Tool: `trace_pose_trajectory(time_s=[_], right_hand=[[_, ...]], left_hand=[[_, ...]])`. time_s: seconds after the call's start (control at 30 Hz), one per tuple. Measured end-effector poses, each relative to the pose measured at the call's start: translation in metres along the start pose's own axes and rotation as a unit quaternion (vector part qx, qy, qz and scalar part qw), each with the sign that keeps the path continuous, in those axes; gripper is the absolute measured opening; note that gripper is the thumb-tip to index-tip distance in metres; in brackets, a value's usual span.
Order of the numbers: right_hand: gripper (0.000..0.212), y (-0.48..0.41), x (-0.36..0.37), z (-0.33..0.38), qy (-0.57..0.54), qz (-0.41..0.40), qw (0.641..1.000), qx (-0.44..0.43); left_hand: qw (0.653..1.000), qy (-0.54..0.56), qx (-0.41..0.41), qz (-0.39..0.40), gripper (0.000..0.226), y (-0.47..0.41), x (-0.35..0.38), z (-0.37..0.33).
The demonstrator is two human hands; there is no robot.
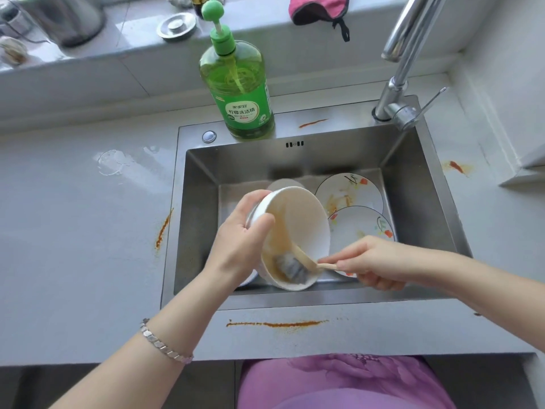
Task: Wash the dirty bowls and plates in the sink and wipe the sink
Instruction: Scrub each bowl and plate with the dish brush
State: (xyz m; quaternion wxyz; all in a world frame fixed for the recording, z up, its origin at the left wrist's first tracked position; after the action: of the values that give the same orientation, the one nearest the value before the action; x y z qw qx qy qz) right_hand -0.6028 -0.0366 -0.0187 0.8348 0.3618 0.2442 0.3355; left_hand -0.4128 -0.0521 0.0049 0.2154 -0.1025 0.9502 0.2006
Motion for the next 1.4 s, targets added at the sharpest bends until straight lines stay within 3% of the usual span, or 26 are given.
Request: trace_pose_trajectory(time_s=[0.13,0.3,0.43,0.6,0.7,0.83,0.93,1.0,1.1,1.27,1.33,1.4], right_hand=[[0.025,-0.003,-0.003,0.012,0.149,-0.077,0.982,-0.092],[0.024,0.003,0.027,0.015,0.097,0.000,0.990,-0.102],[0.030,-0.006,0.001,0.010,0.219,-0.112,0.964,-0.102],[0.024,-0.006,0.021,0.013,0.059,0.010,0.996,-0.067],[0.028,-0.008,-0.001,0.005,0.165,-0.045,0.981,-0.089],[0.033,-0.005,-0.018,0.023,0.393,-0.142,0.897,-0.142],[0.042,0.006,-0.021,0.052,0.504,-0.256,0.770,-0.296],[0.051,0.013,-0.013,0.057,0.522,-0.261,0.721,-0.374],[0.051,0.007,-0.017,0.039,0.514,-0.240,0.723,-0.394],[0.041,0.005,-0.025,0.014,0.516,-0.219,0.791,-0.246],[0.041,0.004,-0.024,0.019,0.485,-0.221,0.810,-0.244],[0.042,0.001,-0.024,0.031,0.482,-0.241,0.802,-0.257]], left_hand=[[0.998,-0.052,0.000,0.040,0.037,0.007,0.008,0.001],[0.998,-0.050,-0.013,0.027,0.034,0.003,0.006,0.007],[0.999,-0.043,-0.026,0.009,0.035,-0.001,0.001,0.012],[0.998,-0.055,-0.025,0.012,0.035,-0.006,-0.002,0.006],[0.993,-0.077,-0.057,0.063,0.029,-0.008,-0.005,0.007],[0.970,-0.111,-0.117,0.183,0.025,0.005,0.016,0.011],[0.954,-0.103,-0.168,0.224,0.027,0.009,0.022,0.018],[0.940,-0.078,-0.218,0.251,0.032,0.011,0.023,0.023],[0.928,-0.060,-0.261,0.260,0.036,0.012,0.015,0.029],[0.939,-0.055,-0.264,0.214,0.046,-0.001,0.004,0.034],[0.937,-0.061,-0.264,0.221,0.046,0.001,0.010,0.033],[0.929,-0.073,-0.263,0.249,0.046,0.007,0.019,0.030]])
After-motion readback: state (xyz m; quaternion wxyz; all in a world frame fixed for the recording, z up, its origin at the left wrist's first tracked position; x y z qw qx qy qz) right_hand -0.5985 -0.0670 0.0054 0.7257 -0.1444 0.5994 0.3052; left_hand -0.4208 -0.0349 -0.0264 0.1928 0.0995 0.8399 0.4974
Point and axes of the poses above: each hand's wrist, its own y-axis away from the middle knuckle, its own x-axis out of the palm, z = x × y, the point moved 7 cm from there along -y, towards the middle knuckle, and after that the axes turned 9 degrees about -z, right-handed, at the moved point
